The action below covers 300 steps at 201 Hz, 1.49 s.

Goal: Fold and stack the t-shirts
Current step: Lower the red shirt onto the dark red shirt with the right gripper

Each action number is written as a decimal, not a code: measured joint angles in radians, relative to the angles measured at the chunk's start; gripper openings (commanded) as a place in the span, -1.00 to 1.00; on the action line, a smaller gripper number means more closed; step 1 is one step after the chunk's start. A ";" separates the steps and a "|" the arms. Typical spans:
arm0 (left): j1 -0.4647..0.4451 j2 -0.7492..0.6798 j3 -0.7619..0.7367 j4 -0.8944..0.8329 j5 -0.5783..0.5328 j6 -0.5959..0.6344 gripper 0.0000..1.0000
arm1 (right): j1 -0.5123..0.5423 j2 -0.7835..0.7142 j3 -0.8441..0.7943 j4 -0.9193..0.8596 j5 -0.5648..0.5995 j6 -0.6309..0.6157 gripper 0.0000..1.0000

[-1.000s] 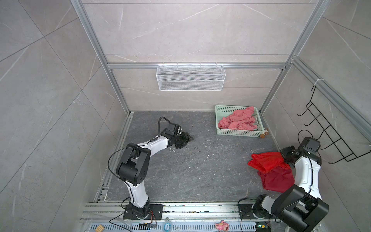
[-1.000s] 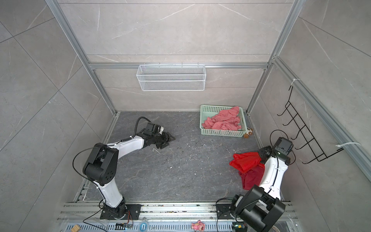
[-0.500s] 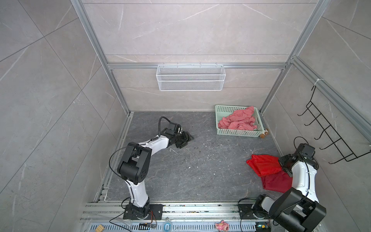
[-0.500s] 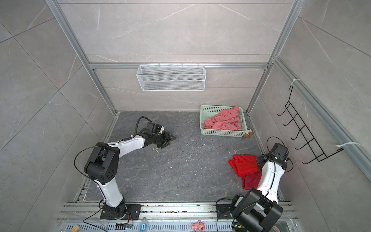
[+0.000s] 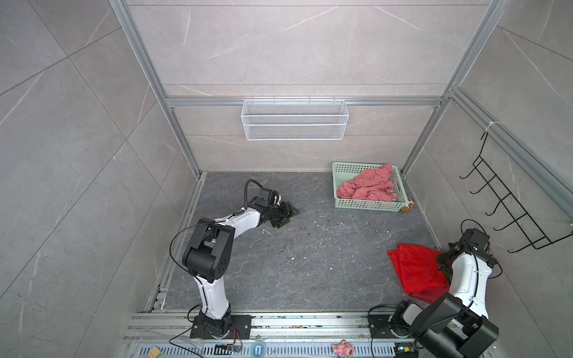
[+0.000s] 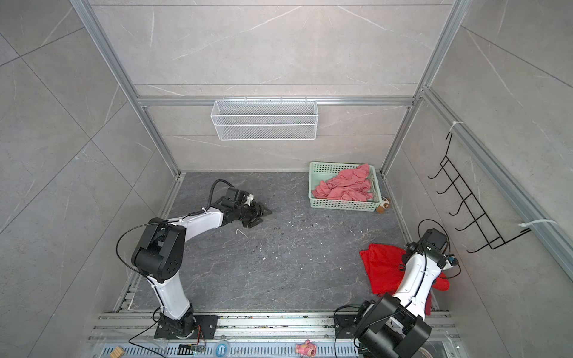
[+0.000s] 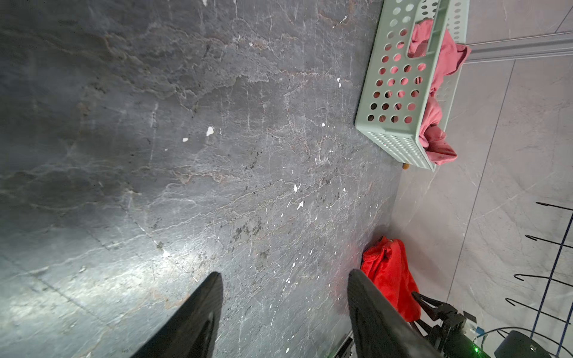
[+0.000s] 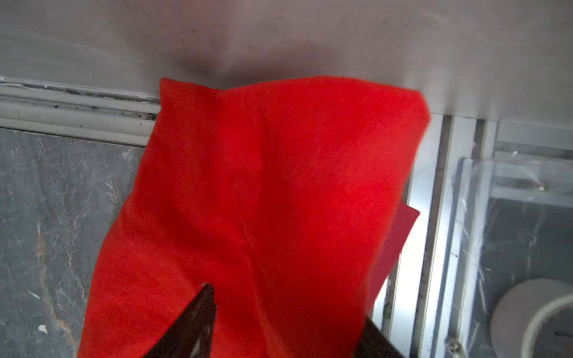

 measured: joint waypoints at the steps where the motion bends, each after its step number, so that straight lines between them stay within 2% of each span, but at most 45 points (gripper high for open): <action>1: 0.000 0.000 0.000 0.000 0.000 0.000 0.32 | 0.000 -0.002 0.000 0.000 0.000 0.000 0.24; 59: 0.004 0.029 0.000 0.010 0.018 0.000 0.32 | 0.000 -0.157 0.001 -0.065 -0.051 0.009 0.24; 92: 0.004 0.043 0.008 0.023 0.028 -0.001 0.32 | 0.000 -0.293 0.003 -0.101 -0.098 0.017 -0.01; 113: 0.004 0.054 0.014 0.036 0.043 -0.006 0.32 | 0.000 -0.327 0.002 -0.082 -0.138 0.023 -0.27; 126: 0.004 0.055 0.014 0.037 0.046 -0.008 0.32 | 0.000 -0.306 -0.006 -0.059 -0.152 0.027 -0.39; 143: 0.004 0.055 0.014 0.048 0.047 -0.008 0.32 | 0.000 -0.261 -0.041 -0.023 -0.159 0.031 -0.40; 192: 0.004 0.055 0.014 0.052 0.048 -0.008 0.32 | 0.000 -0.117 -0.198 0.057 -0.131 0.063 -0.39; 235: 0.004 0.055 0.014 0.052 0.048 -0.012 0.32 | 0.000 -0.048 -0.237 0.093 -0.079 0.129 -0.25; 300: 0.004 0.055 0.014 0.051 0.047 -0.017 0.32 | 0.000 0.092 -0.253 0.244 -0.122 0.163 -0.27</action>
